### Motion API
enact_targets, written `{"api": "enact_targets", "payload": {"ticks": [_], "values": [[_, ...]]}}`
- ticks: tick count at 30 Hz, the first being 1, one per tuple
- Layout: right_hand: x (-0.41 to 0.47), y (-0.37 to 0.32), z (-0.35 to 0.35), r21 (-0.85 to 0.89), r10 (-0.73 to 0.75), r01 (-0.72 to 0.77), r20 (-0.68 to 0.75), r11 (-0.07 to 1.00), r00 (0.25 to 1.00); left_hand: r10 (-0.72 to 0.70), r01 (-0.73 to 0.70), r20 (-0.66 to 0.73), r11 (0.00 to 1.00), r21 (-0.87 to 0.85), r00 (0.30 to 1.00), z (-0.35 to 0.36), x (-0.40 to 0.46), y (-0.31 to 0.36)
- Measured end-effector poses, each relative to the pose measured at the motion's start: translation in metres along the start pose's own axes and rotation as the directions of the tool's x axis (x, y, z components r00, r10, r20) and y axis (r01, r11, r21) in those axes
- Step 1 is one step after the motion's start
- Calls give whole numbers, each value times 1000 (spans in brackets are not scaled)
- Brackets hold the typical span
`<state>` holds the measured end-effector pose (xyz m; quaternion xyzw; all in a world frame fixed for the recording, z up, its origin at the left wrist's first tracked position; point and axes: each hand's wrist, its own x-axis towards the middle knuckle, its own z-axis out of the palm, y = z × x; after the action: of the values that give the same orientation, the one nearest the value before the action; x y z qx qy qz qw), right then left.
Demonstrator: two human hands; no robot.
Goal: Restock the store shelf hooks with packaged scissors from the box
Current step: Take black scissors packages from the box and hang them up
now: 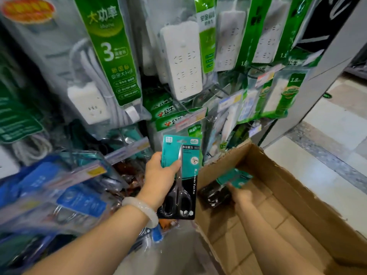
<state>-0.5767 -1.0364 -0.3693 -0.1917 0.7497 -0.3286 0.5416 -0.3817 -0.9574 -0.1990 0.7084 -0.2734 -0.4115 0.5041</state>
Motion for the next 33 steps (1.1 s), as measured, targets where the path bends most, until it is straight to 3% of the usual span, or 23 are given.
{"api": "enact_targets", "payload": {"ticks": [8,13,17,20,29,33], "values": [[-58,-19,-8,123,-243,257,-117,959,963,60,-60,-10,998,-23,998,-25,-8,0],[-113,-30,-24,-63,-560,558,-159,828,813,124,-125,-5,990,-64,992,-56,-28,0],[-195,-36,0,55,-698,696,49,716,714,181,-183,-29,979,-92,983,-102,-50,-8],[-263,-17,35,60,-778,784,189,618,599,256,-261,-56,955,-144,965,-157,-76,-16],[-436,90,165,190,-716,775,559,602,419,283,-340,-345,933,-117,895,-376,-139,-49],[-509,128,221,268,-678,765,679,586,281,285,-365,-482,928,-78,828,-470,-169,-58]]}}
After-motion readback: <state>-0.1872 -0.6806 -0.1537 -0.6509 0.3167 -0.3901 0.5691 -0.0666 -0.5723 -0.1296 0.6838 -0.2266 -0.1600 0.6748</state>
